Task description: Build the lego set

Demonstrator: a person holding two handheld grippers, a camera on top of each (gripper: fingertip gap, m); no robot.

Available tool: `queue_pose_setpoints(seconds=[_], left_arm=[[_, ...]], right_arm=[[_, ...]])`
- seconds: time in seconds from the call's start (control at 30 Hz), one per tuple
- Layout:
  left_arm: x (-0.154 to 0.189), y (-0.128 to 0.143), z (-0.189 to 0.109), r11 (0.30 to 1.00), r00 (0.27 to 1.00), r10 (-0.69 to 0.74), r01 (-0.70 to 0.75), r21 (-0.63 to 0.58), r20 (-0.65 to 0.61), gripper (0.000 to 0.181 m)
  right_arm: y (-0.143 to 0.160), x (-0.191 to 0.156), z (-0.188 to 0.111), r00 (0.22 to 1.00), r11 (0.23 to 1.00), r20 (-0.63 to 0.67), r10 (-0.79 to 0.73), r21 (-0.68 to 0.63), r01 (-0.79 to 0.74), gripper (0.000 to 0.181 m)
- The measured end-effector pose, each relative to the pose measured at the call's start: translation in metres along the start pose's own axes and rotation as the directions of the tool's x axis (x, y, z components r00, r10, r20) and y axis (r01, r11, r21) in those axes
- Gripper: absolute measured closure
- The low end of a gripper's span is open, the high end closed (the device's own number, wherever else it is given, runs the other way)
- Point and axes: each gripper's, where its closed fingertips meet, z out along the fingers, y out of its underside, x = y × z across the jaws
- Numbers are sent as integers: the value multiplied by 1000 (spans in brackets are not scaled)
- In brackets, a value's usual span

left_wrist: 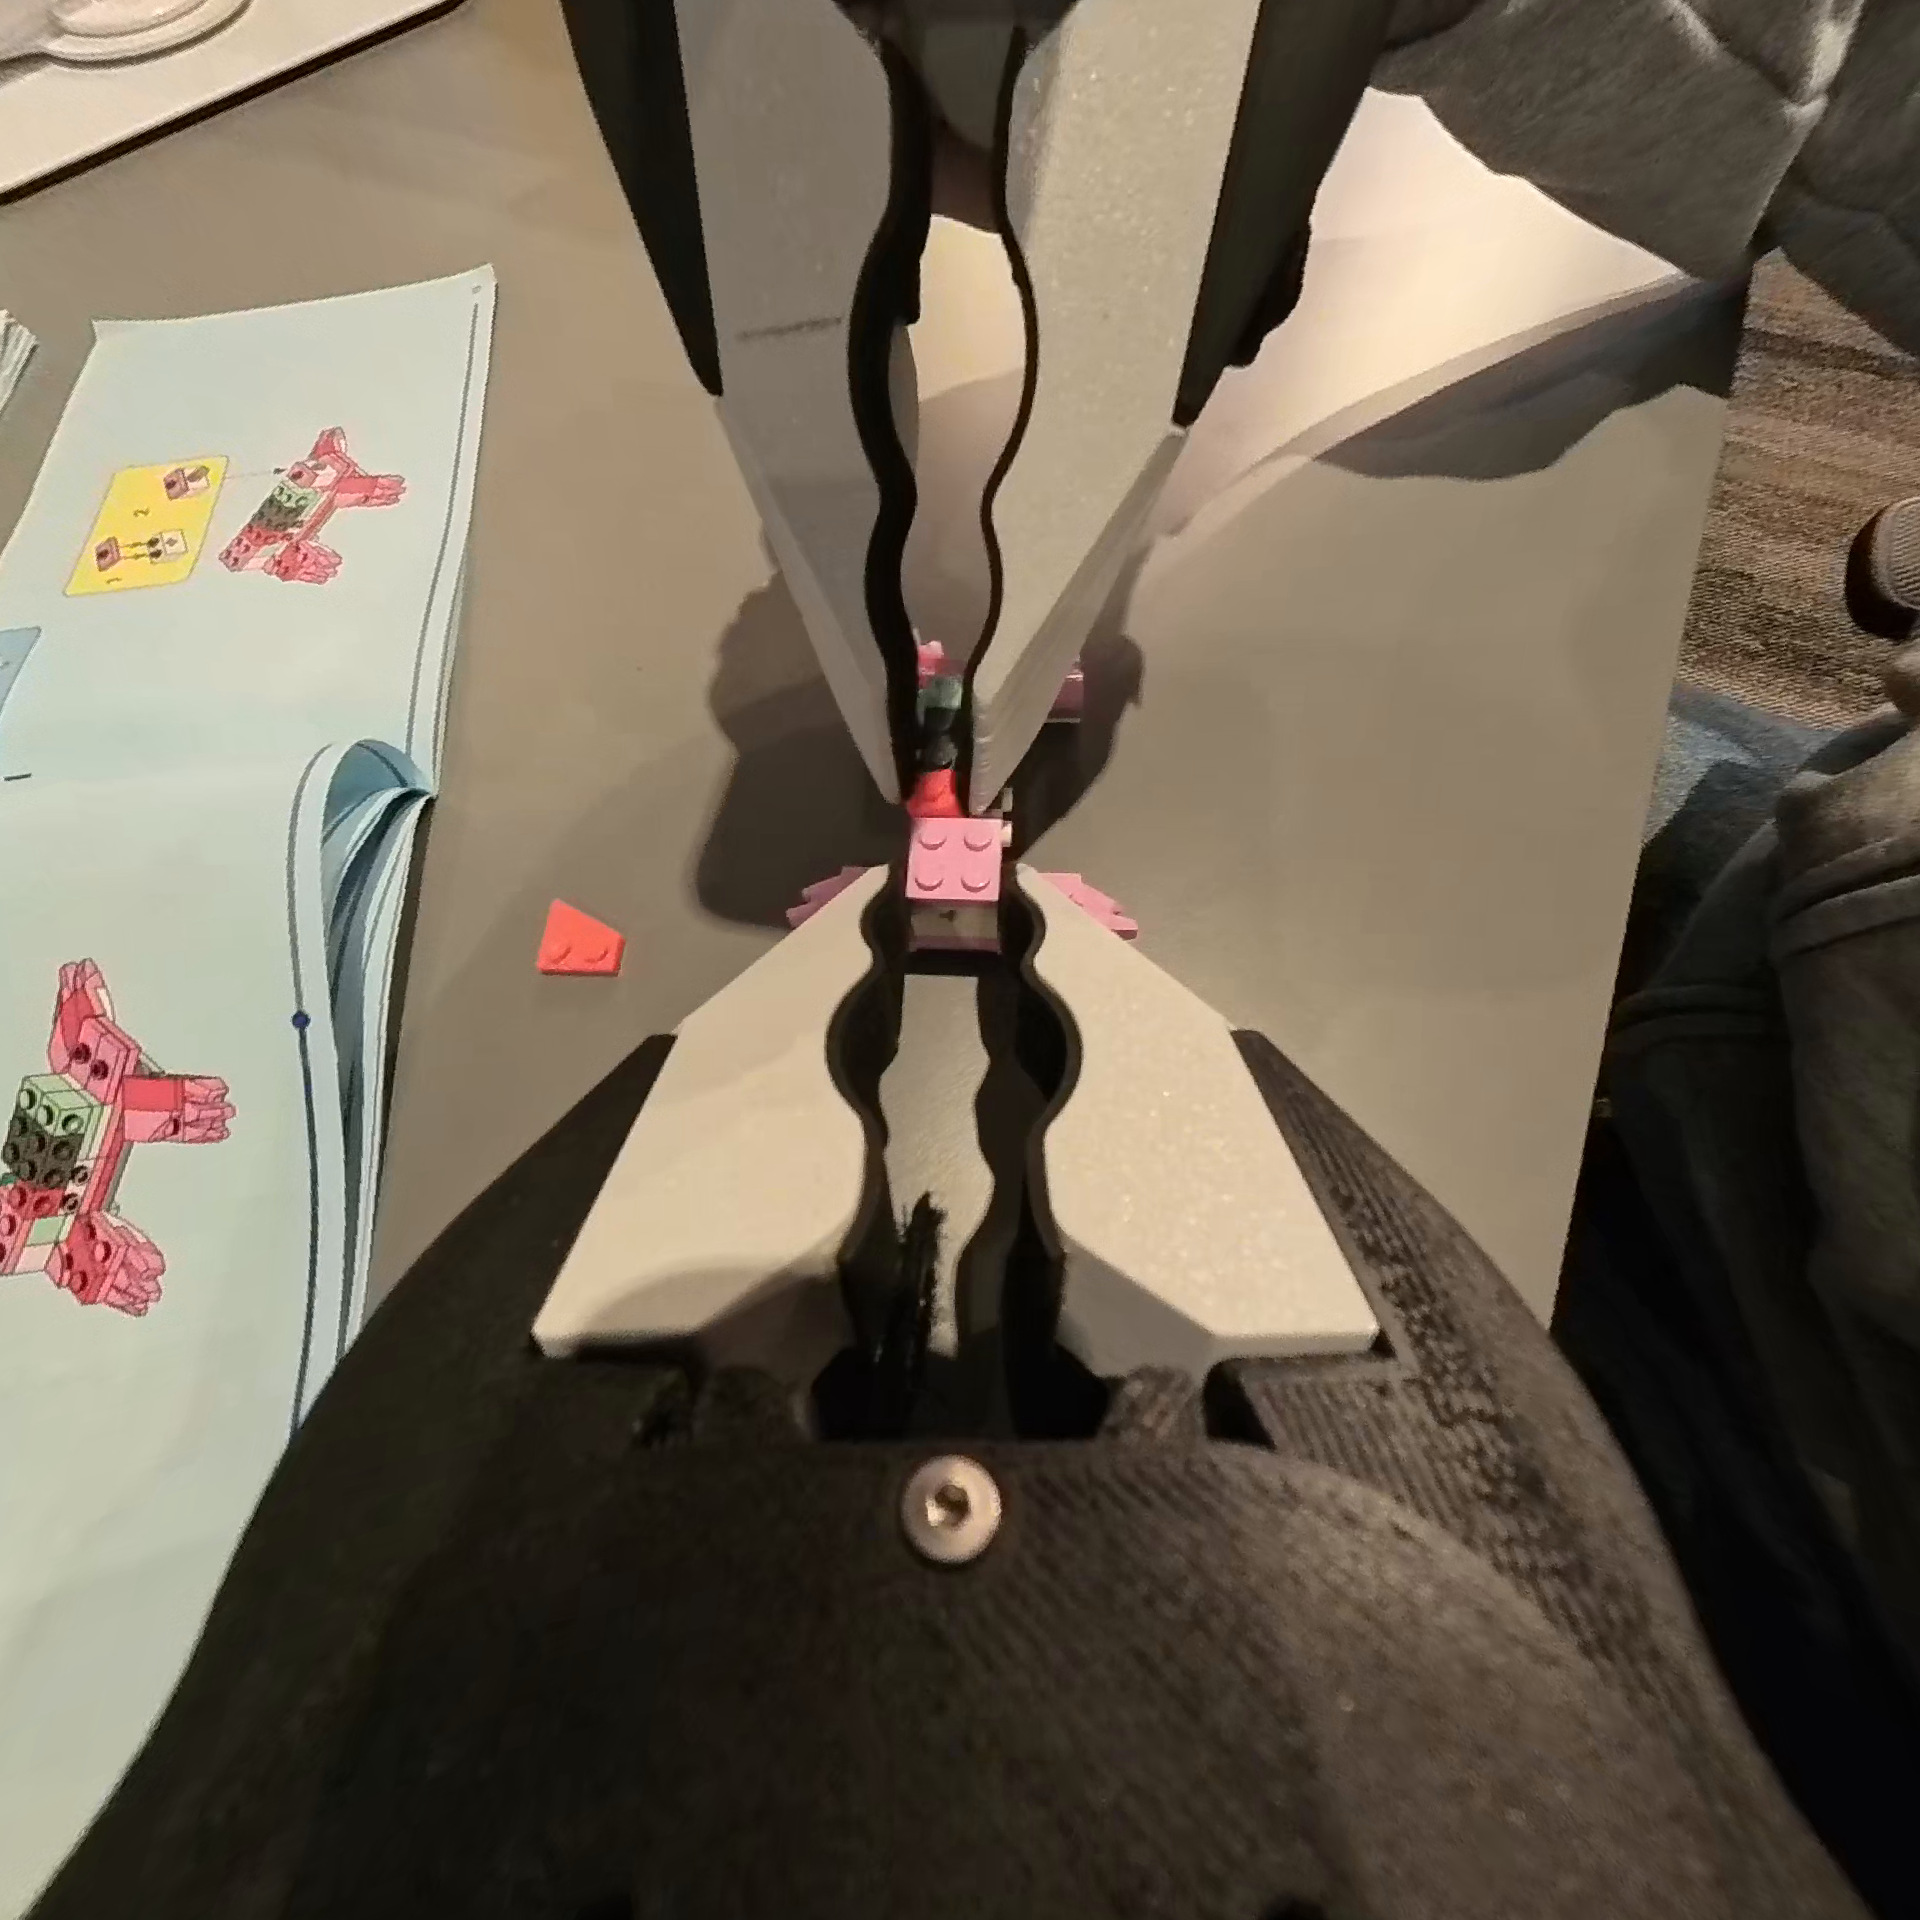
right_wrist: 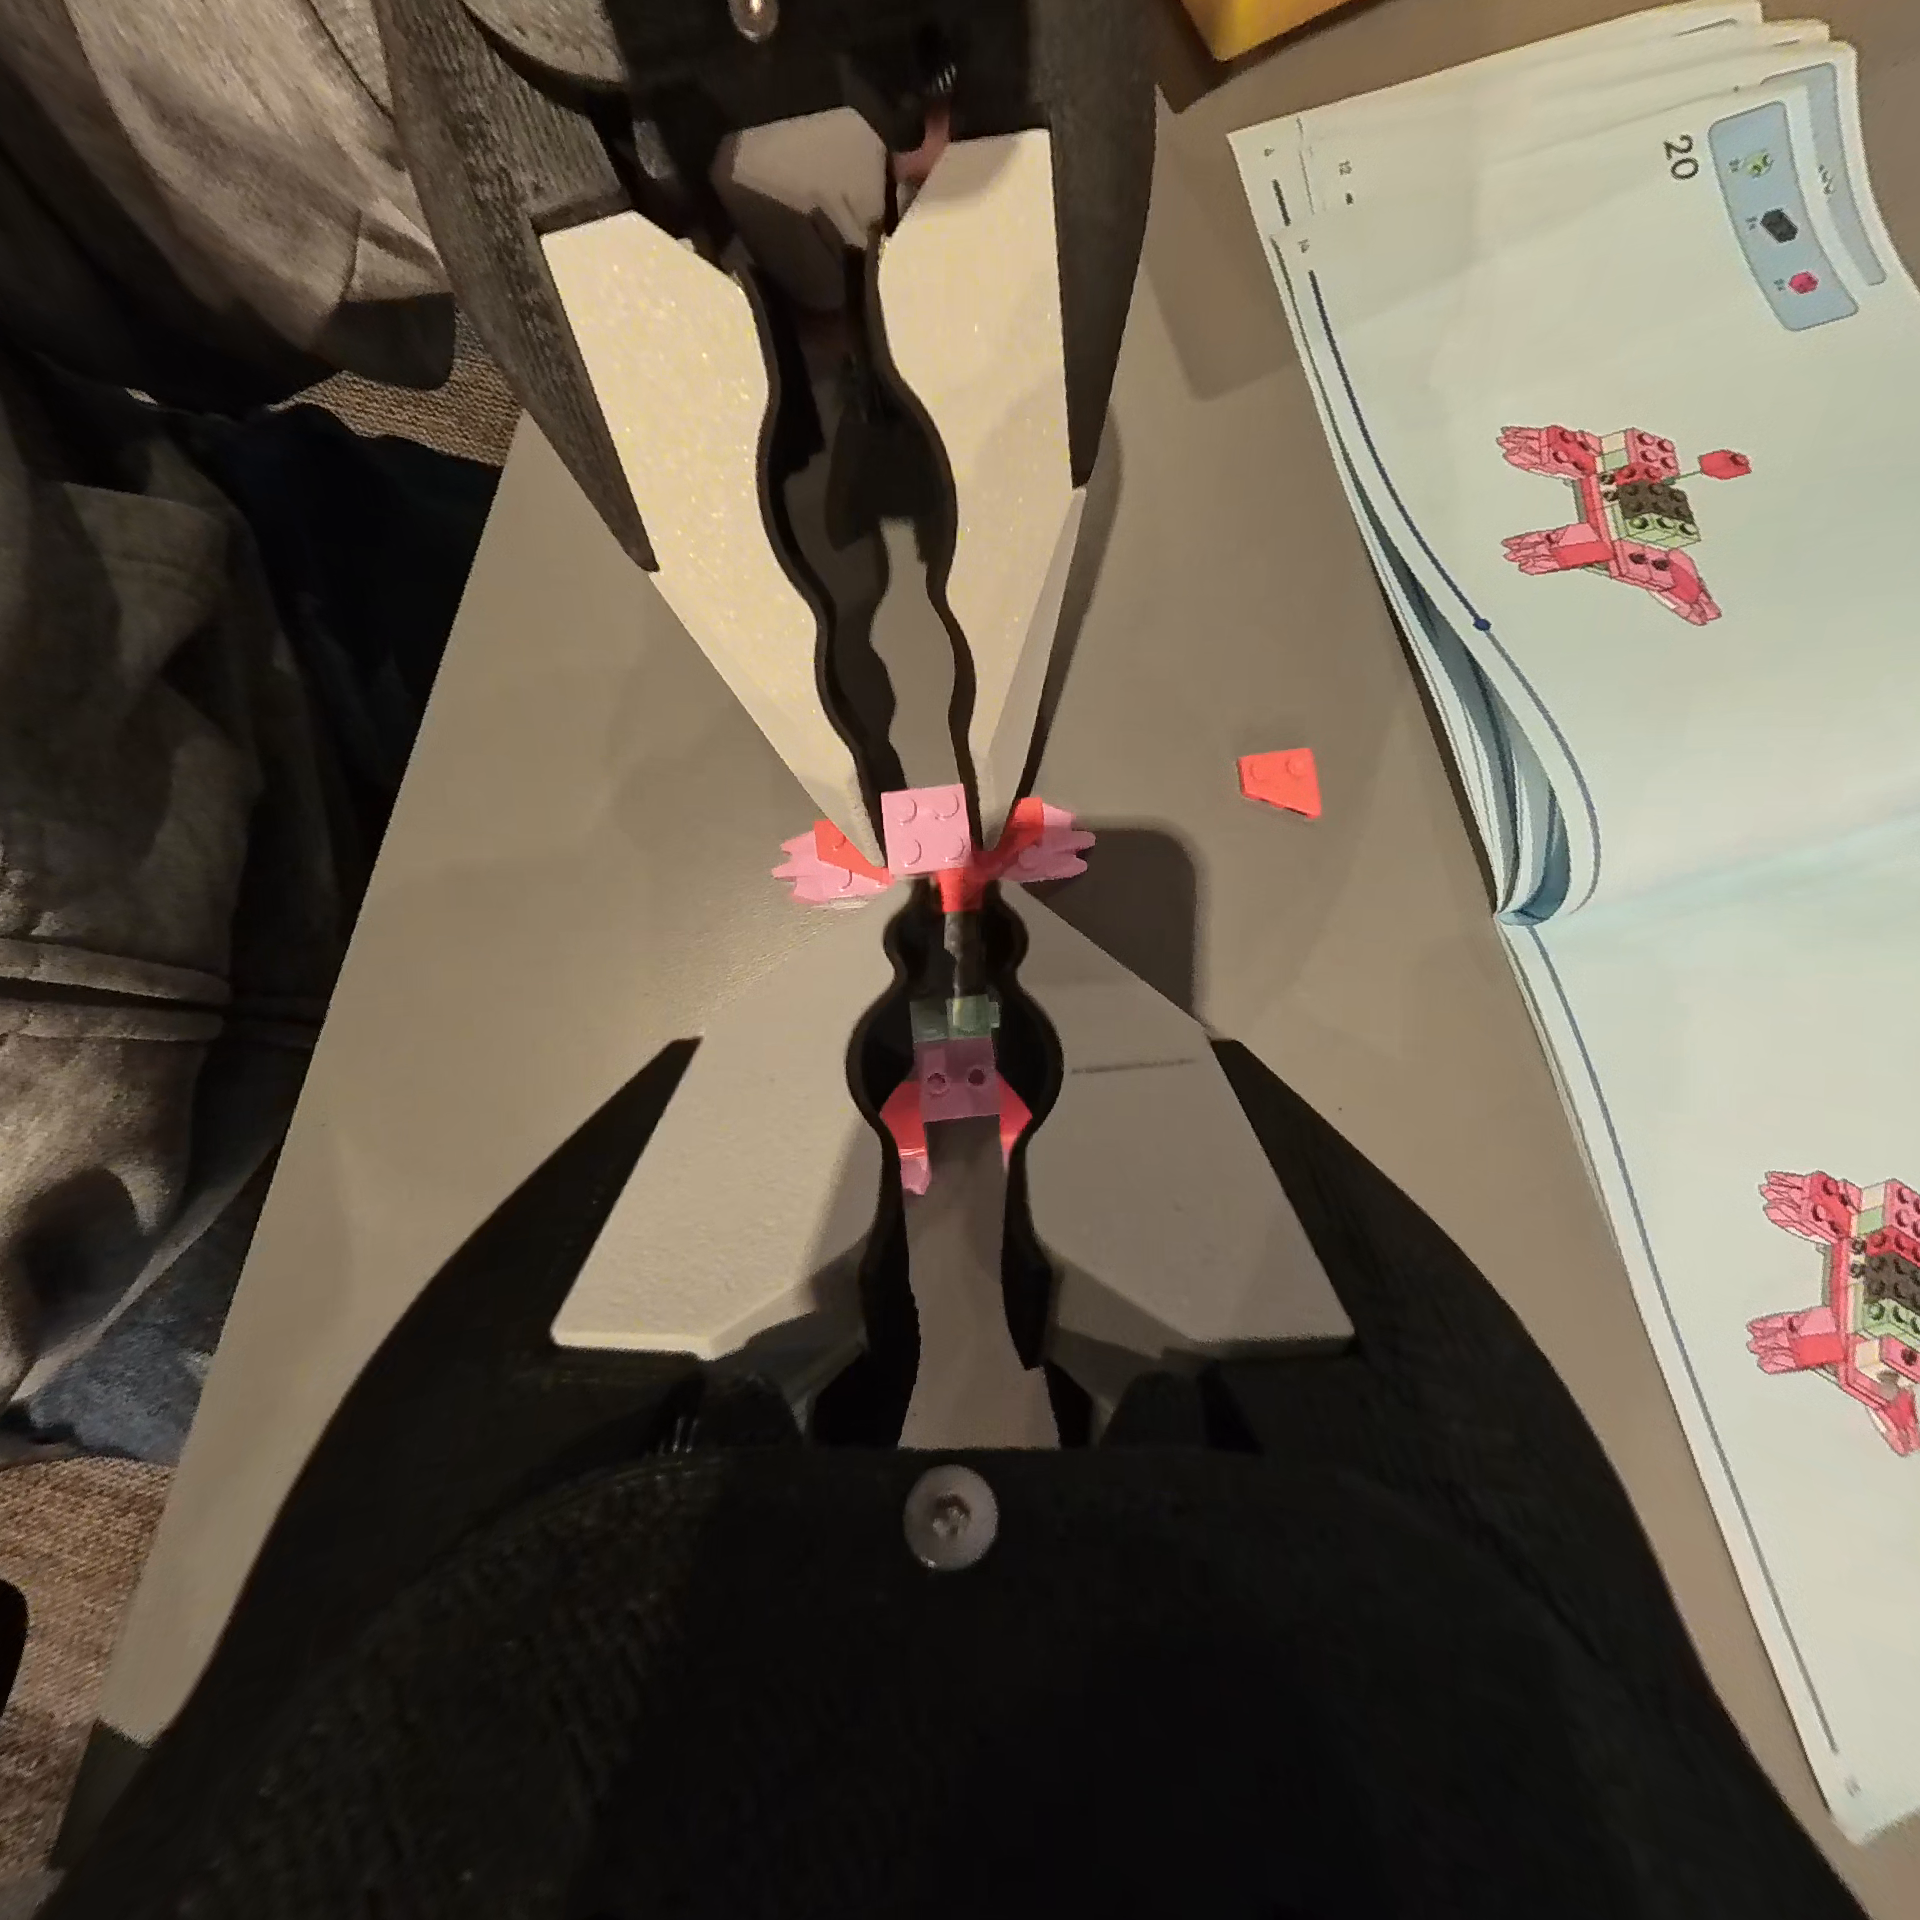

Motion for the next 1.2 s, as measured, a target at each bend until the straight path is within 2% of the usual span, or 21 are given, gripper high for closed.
queue_pose_setpoints(seconds=[0.47, 0.83, 1.2], left_arm=[[1, 0, 1, 1000, 1000, -4, 4, 0, -11, 165], [1, 0, 2, 1000, 1000, -15, 15, -1, -19, 165], [2, 0, 2, 1000, 999, -19, 18, -2, -29, 165]], right_arm=[[2, -2, 0, 1000, 1000, 3, -3, 1, 3, 172], [3, -4, 0, 999, 999, -15, -31, 19, 31, 159], [2, -4, 0, 999, 998, -32, -41, 46, 43, 175]])
